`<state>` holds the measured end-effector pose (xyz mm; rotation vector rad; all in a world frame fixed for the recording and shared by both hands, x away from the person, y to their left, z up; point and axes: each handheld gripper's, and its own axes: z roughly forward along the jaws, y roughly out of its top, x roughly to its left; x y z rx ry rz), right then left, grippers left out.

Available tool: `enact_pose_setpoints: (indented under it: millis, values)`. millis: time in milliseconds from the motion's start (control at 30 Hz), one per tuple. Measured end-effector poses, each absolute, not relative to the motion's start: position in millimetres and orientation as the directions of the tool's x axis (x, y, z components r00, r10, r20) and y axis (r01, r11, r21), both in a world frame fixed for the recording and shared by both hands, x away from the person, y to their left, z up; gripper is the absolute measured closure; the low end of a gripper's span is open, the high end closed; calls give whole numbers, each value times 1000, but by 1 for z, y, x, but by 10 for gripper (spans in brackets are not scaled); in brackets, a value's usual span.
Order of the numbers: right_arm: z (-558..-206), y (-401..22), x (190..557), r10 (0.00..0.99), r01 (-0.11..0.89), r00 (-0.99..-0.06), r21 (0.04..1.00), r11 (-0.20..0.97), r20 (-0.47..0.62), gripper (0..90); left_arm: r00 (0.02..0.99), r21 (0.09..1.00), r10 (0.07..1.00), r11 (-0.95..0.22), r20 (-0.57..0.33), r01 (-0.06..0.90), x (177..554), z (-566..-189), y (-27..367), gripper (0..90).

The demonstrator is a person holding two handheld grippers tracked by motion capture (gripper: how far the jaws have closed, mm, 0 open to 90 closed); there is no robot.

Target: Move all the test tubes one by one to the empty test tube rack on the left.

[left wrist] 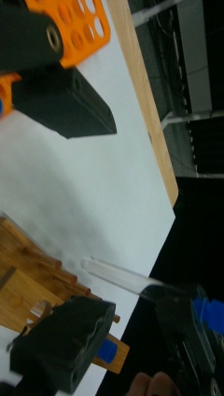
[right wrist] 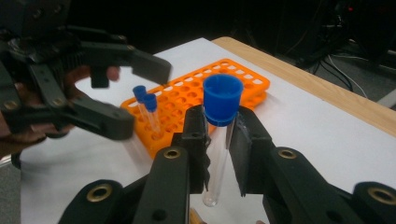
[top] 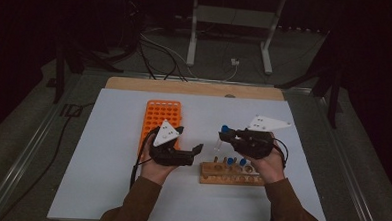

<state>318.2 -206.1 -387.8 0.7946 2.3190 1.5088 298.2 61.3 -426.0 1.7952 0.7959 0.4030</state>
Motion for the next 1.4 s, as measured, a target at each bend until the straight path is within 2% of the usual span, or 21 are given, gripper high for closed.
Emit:
enact_pose_setpoints:
  millis: [133,600,767,1000,1233,1400]
  values:
    - [-388,-196,319,564,300,-822,901,314,77,765,733,927,673,-209,-93,310,298,-428,52,262]
    - [-389,-179,319,532,294,-843,900,323,84,764,791,937,609,-244,-52,250,296,-431,35,701]
    - [-390,-178,318,524,295,-847,899,323,90,765,792,936,607,-243,-58,254,297,-432,34,765]
    - [-391,-180,318,517,301,-851,896,327,97,758,793,935,607,-251,-50,251,296,-433,33,780]
    - [-391,-188,319,520,307,-847,900,309,111,510,782,933,620,-246,-58,264,298,-433,37,781]
    - [-392,-199,319,560,319,-821,904,285,114,284,775,931,629,-244,-60,271,298,-432,41,782]
